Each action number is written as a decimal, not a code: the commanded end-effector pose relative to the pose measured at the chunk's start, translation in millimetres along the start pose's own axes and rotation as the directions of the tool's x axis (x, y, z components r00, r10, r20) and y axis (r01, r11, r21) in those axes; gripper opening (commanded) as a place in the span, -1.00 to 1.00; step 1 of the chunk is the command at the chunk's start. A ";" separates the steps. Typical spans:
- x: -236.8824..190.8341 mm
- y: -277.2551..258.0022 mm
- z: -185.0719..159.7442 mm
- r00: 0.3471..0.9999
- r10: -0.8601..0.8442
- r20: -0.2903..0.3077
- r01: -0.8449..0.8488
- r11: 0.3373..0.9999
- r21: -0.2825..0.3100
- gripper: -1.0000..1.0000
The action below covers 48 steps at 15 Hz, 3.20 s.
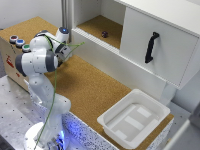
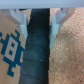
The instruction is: Go open the drawer
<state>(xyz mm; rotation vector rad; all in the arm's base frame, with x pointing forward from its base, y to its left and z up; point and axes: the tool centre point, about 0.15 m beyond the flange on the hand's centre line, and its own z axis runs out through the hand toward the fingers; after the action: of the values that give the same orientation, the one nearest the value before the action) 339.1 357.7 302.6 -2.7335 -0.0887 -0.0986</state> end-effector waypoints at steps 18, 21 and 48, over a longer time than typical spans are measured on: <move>0.5 139.5 -36.7 0.998 0.042 -0.047 -0.040 0.998 0.046 -1.00; 1.9 157.9 -45.7 0.995 0.071 -0.071 -0.068 0.997 0.034 -1.00; -13.2 199.8 -151.7 0.993 0.089 -0.084 -0.099 0.988 -0.119 1.00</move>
<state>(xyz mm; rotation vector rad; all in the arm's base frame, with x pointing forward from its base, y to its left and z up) 342.2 112.9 322.4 -2.7609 0.1905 -0.2627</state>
